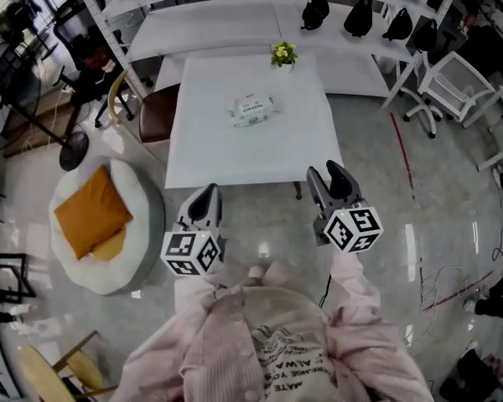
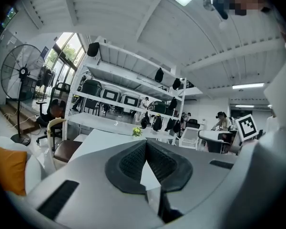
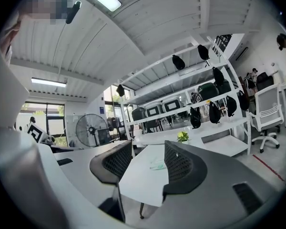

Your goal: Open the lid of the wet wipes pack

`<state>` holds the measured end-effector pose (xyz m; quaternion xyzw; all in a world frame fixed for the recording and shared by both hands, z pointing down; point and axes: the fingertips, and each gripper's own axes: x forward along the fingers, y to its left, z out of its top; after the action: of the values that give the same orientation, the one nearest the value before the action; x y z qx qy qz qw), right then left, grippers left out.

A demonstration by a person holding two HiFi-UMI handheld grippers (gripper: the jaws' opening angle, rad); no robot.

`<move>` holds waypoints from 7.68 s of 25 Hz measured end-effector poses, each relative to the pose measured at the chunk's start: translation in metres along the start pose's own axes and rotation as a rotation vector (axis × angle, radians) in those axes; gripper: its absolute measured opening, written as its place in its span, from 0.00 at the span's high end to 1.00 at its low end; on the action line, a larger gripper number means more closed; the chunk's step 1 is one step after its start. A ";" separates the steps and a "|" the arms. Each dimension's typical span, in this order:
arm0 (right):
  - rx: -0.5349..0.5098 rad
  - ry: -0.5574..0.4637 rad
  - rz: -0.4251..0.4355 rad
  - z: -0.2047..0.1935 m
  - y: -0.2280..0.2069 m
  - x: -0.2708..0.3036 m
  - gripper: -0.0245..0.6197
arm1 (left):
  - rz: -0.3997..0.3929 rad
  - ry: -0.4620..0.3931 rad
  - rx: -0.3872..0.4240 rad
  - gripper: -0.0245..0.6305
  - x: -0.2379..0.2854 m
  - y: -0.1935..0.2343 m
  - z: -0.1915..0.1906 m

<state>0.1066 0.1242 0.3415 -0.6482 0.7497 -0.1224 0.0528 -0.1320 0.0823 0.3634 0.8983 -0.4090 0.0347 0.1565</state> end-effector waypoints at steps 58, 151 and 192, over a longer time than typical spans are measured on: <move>-0.927 0.681 0.799 -0.222 -0.071 0.402 0.67 | 0.267 0.277 -0.485 0.96 0.310 0.174 -0.129; -0.690 0.699 0.820 -0.184 -0.064 0.460 0.94 | 0.242 0.288 -0.494 0.96 0.338 0.200 -0.111; -0.244 0.469 0.496 -0.109 -0.079 0.444 0.95 | 0.088 0.221 -0.288 0.96 0.338 0.162 -0.046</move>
<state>0.0878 -0.3111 0.5019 -0.4025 0.8849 -0.1609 -0.1706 -0.0252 -0.2480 0.5127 0.8384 -0.4291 0.0812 0.3261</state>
